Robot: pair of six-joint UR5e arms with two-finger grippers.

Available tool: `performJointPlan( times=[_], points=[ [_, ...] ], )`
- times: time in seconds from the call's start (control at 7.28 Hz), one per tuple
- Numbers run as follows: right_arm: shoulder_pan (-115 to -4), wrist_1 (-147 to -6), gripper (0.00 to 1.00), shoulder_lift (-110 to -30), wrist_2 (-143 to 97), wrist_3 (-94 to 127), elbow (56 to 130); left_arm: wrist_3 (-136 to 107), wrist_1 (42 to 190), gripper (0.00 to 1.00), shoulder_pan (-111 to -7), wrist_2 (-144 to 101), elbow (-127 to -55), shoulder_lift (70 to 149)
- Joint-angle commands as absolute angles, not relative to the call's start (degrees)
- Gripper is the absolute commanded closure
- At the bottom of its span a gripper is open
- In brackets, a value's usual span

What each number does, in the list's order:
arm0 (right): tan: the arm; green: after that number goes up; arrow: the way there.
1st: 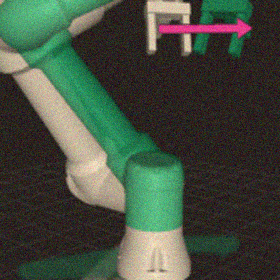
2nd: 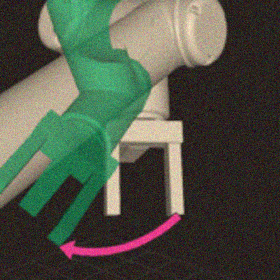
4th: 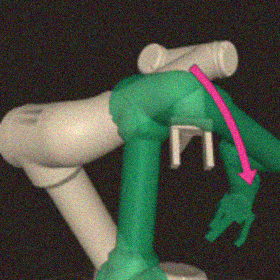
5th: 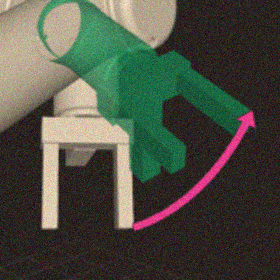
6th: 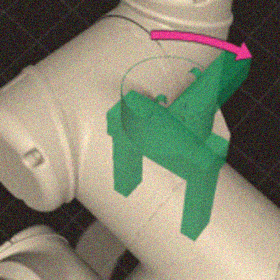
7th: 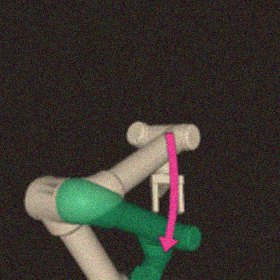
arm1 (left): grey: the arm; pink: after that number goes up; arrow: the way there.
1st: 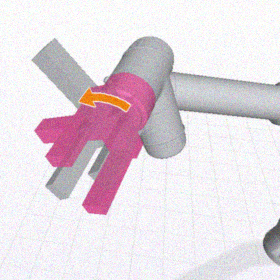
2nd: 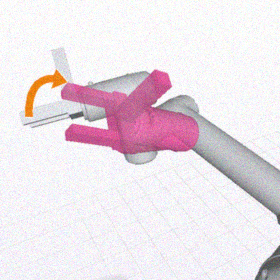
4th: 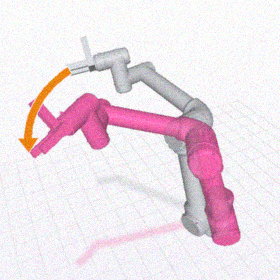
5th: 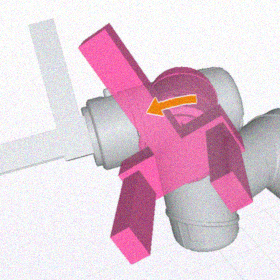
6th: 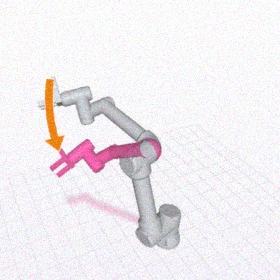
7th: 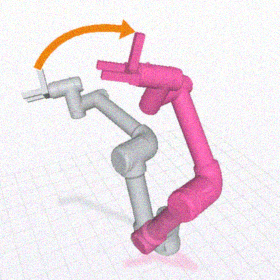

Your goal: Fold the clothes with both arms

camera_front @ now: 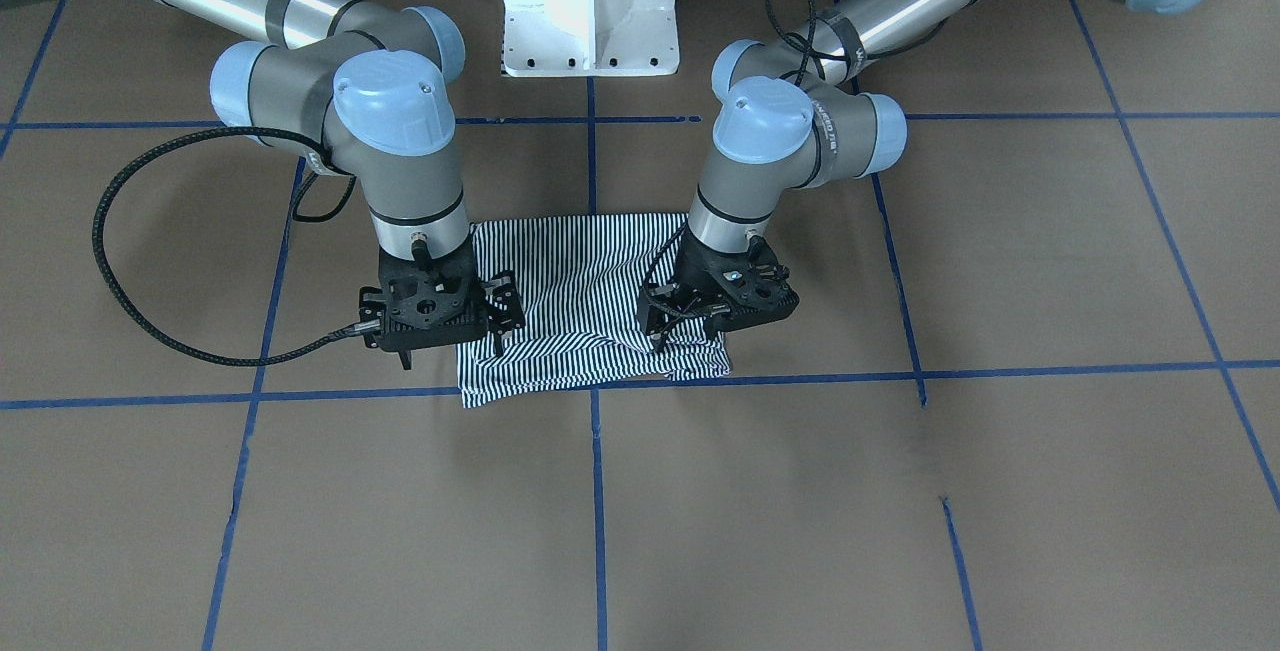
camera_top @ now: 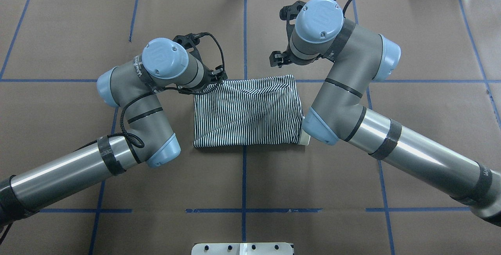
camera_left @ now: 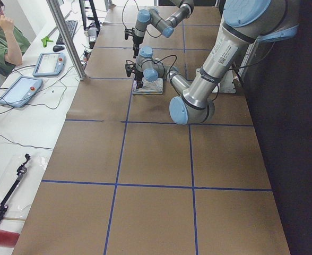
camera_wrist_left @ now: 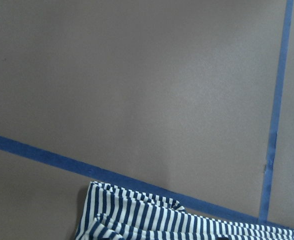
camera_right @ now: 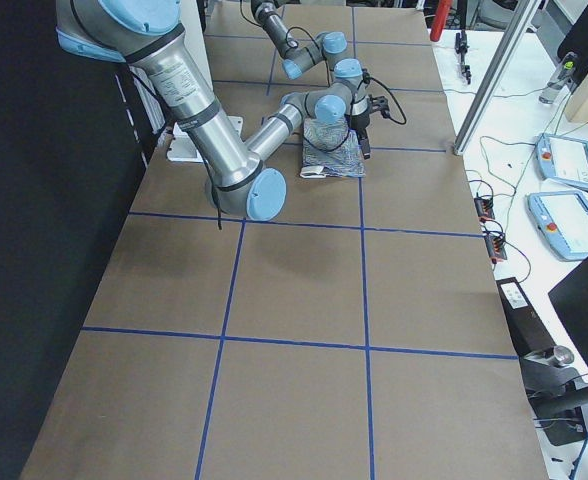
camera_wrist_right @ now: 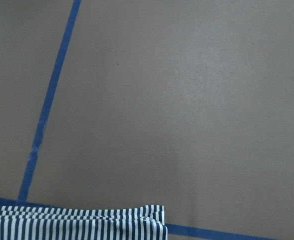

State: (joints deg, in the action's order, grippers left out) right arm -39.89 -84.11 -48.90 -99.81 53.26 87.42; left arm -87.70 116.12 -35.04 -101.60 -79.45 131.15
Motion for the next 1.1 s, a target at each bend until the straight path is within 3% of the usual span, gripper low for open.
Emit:
performJointPlan(
  times=[0.0,0.27,0.96],
  points=[
    [-39.90,-84.11,0.00,-48.96,-99.76,53.26,87.45,-87.63,116.45,0.52,-34.89,-101.60,-79.28,131.22],
    [-39.90,-84.11,0.00,-49.04,-99.76,53.26,87.45,-87.45,118.12,1.00,-34.89,-101.51,-78.32,131.13],
    [-39.90,-84.11,0.00,-49.04,-99.75,53.26,87.45,-82.90,118.21,1.00,-35.68,-99.76,-77.96,130.08]
  ],
)
